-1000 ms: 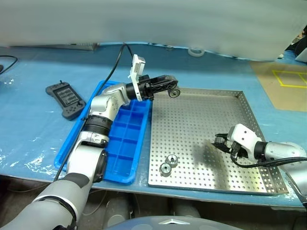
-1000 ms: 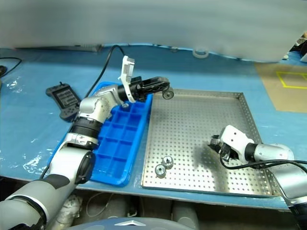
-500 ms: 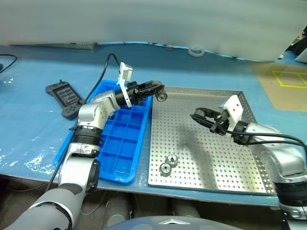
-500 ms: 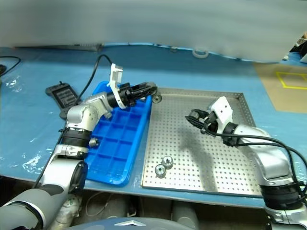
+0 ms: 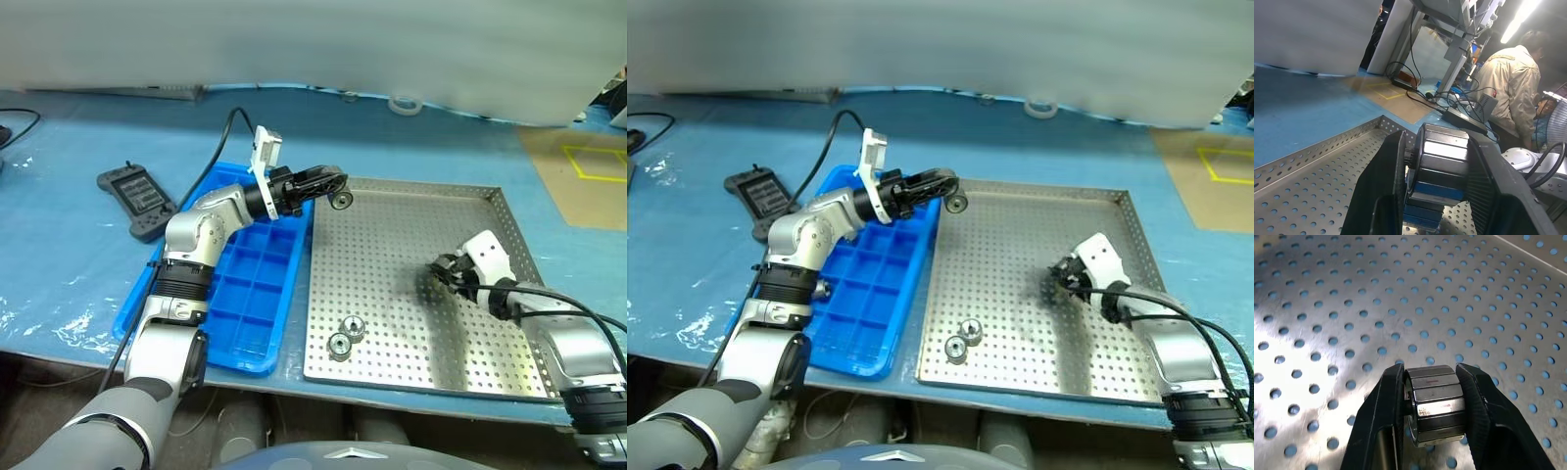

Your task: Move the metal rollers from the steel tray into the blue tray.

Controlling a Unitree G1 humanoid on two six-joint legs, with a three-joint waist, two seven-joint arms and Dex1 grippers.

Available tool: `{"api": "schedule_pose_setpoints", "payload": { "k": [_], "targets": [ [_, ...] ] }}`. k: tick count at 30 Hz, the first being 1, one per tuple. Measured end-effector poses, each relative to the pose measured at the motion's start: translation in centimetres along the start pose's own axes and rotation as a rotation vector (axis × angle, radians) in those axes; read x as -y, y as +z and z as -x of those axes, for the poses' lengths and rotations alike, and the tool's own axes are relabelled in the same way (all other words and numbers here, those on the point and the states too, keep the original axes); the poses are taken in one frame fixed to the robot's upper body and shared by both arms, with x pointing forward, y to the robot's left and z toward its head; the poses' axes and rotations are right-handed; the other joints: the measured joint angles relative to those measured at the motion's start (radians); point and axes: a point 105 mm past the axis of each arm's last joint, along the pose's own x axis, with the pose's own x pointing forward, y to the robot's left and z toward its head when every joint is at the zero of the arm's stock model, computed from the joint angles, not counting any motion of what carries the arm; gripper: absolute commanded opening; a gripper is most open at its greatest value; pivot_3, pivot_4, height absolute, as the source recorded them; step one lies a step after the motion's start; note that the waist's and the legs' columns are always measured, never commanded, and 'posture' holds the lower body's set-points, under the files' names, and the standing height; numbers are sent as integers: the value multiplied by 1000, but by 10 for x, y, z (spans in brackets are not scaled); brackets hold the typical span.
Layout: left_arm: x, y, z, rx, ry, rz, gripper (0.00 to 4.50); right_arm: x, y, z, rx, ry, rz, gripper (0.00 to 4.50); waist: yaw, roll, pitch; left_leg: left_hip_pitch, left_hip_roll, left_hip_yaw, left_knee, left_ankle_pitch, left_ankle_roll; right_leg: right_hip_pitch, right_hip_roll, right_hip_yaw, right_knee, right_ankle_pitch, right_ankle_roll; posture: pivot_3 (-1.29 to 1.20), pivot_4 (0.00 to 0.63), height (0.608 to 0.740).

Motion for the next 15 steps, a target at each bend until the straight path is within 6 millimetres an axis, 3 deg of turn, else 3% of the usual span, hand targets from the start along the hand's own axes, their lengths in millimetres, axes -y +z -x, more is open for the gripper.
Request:
{"api": "schedule_pose_setpoints", "payload": {
  "k": [3, 7, 12, 15],
  "targets": [
    [-2, -2, 0, -5, 6, 10, 1294, -9, -11, 8, -17, 33, -23, 3200, -2, 0, 0, 0, 0, 0, 0, 0, 0, 0, 0, 1, 0, 0, 0, -250, 150, 740],
    [-2, -5, -1, -14, 2, 16, 1294, -7, -8, 22, 1, 31, -31, 4480, -3, 0, 0, 2, 0, 0, 0, 0, 0, 0, 0, 1, 0, 0, 0, -250, 150, 740],
    [-2, -5, -1, -15, -3, 19, 1294, -5, -4, 26, 9, 12, -33, 4480, -4, 0, 0, 4, 0, 0, -2, 0, -1, 1, 0, 2, -1, 0, 0, -271, 150, 740],
    [-3, -4, -3, -15, -6, 20, 1294, -8, 9, 26, 59, 21, -45, 4480, -4, 1, 0, 4, 0, 1, -2, 0, -1, 1, 0, 3, -1, 0, 0, -271, 150, 740]
  ]
}}
